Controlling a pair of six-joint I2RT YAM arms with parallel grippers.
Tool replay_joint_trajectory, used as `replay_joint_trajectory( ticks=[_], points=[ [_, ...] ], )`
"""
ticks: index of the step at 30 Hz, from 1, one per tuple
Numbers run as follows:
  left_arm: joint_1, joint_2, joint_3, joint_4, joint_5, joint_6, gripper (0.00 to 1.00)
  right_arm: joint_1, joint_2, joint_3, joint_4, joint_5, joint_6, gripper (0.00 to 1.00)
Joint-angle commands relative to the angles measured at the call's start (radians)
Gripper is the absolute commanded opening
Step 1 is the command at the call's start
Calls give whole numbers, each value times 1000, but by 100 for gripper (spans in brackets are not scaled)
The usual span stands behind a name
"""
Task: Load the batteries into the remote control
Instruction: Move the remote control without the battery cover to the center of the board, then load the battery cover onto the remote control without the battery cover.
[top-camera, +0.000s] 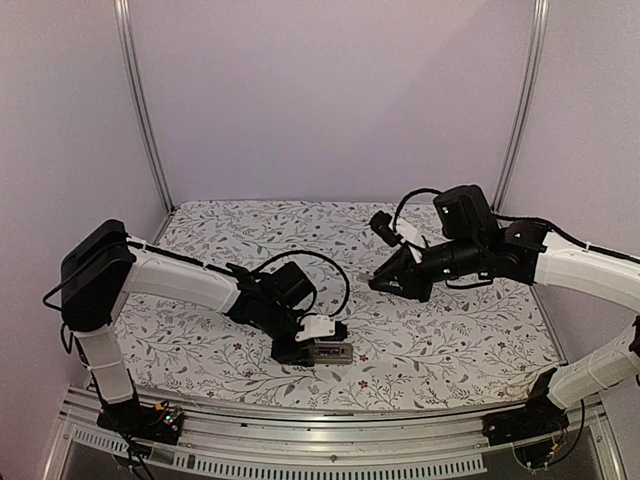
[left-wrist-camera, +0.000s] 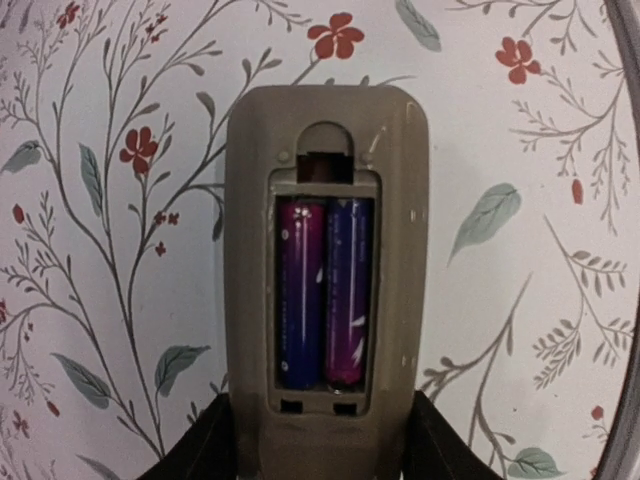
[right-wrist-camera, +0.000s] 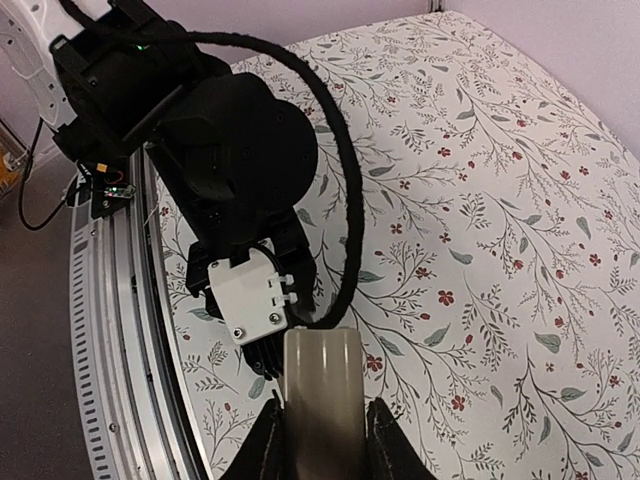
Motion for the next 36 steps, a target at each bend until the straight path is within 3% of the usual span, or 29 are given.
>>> replay_joint_trajectory(
  ticks=[1, 3, 7, 14, 20, 24, 29, 36],
  points=[
    [-26, 60, 22, -16, 24, 43, 62, -11, -43, -36, -19, 33, 20, 3],
    [-27, 32, 12, -24, 27, 36, 79, -12, -48, -44, -22, 37, 21, 3],
    [-25, -60, -28, -19, -22, 4, 87, -11, -43, -50, -18, 55, -3, 0],
    [-22, -230, -150, -12, -86, -146, 88, -11, -12, -126, 124, 21, -64, 1],
    [55, -332, -243, 111, -166, -436, 87, 69, 71, -194, 268, 106, -131, 1],
    [71, -392, -295, 186, -207, -603, 85, 134, 166, -176, 282, 194, -188, 1],
    [72, -496, -377, 253, -221, -734, 84, 161, 306, -136, 283, 188, -197, 1],
    [65, -610, -505, 354, -361, -1150, 74, 199, 432, -73, 294, 208, -212, 0]
  ],
)
